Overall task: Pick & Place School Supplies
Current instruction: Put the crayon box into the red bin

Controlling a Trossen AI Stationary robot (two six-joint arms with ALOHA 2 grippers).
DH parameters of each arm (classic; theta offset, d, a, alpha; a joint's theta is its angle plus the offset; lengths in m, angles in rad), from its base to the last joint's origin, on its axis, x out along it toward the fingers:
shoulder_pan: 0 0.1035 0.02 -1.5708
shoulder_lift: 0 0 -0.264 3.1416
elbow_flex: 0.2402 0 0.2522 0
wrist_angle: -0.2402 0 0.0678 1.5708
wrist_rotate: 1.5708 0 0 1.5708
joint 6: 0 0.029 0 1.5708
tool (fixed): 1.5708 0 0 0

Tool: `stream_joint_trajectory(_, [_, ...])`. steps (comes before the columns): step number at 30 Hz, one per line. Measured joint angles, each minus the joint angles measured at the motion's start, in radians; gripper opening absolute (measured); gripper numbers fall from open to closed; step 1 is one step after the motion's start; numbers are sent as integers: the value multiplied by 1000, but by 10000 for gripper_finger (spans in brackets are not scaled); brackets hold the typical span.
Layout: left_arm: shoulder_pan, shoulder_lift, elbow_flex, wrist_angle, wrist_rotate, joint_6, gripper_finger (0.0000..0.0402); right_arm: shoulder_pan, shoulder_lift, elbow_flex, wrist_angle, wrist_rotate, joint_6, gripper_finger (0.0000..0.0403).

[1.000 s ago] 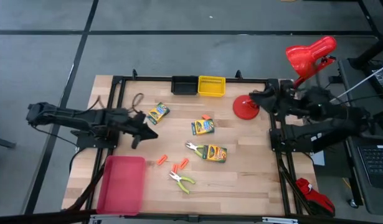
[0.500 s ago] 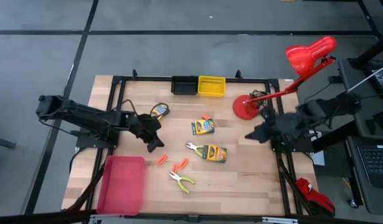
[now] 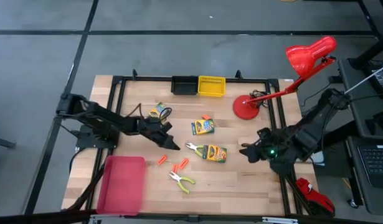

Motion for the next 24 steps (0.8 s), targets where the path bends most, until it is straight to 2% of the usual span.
stream_joint_trajectory(4, [-3,122,15,251,-61,-92,141,4,68,-22,0,24,117,145])
stream_joint_trajectory(7, [-4,201,66,249,-62,-84,141,4,114,-31,3,28,163,145])
stream_joint_trajectory(12, [-4,318,219,249,-42,-30,136,5,160,-59,18,71,262,145])
stream_joint_trajectory(14, [-4,348,286,197,-24,-4,131,7,163,-73,49,70,265,145])
stream_joint_trajectory(17, [-4,372,379,-12,-13,50,122,7,163,-90,62,62,265,145])
stream_joint_trajectory(20, [-4,381,460,-217,-61,123,112,6,163,-91,69,52,267,145])
stream_joint_trajectory(24, [-4,379,520,-324,-129,171,105,3,163,-91,81,51,266,145])
